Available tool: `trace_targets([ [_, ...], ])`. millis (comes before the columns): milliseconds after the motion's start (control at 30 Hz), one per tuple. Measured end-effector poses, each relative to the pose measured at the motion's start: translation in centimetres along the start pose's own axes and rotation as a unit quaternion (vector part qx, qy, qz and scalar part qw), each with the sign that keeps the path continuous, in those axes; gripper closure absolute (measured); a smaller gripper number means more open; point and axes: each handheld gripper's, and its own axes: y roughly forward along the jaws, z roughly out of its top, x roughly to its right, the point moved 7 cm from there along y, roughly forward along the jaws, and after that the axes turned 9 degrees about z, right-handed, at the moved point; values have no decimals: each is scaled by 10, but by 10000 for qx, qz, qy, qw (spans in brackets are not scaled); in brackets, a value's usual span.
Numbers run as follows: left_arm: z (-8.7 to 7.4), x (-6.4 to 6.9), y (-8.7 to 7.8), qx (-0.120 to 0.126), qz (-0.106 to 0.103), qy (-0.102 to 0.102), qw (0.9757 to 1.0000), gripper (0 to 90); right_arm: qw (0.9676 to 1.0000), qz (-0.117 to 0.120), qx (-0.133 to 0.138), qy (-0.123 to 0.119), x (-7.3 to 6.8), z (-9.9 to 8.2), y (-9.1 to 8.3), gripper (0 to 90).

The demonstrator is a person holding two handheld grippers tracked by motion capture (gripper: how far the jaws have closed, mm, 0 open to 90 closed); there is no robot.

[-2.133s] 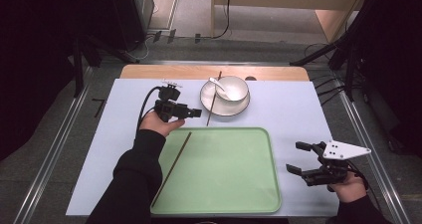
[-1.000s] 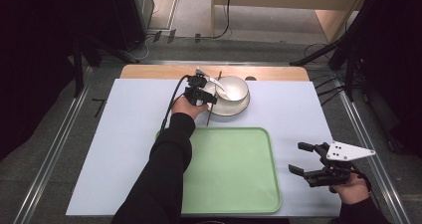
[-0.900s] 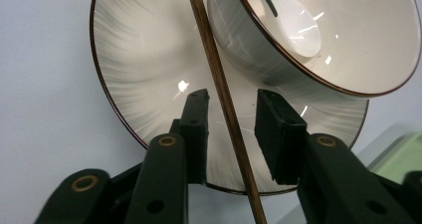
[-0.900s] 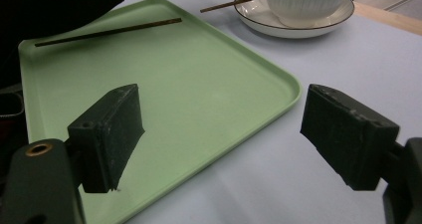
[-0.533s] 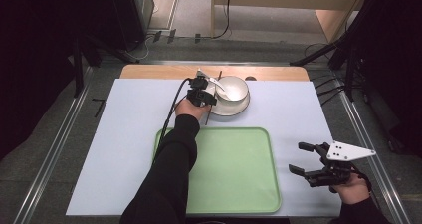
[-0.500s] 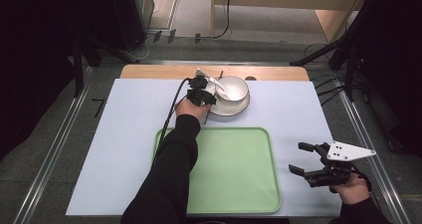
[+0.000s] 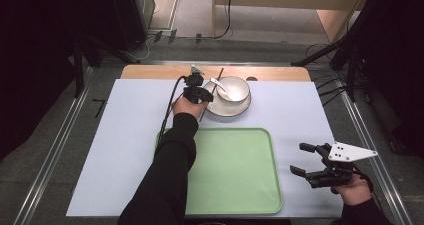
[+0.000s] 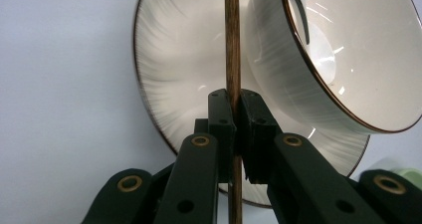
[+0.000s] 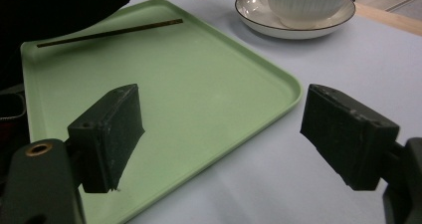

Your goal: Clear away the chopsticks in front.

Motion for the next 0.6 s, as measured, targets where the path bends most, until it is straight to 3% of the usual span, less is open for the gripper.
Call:
trace_targets([
  [367,2,-34,-33,146,-1,-276,9995,861,10000,-6,1,6,0,0,0,175],
  [600,-13,-57,-53,114,73,-217,9997,861,10000,2,-7,11,-1,0,0,175],
])
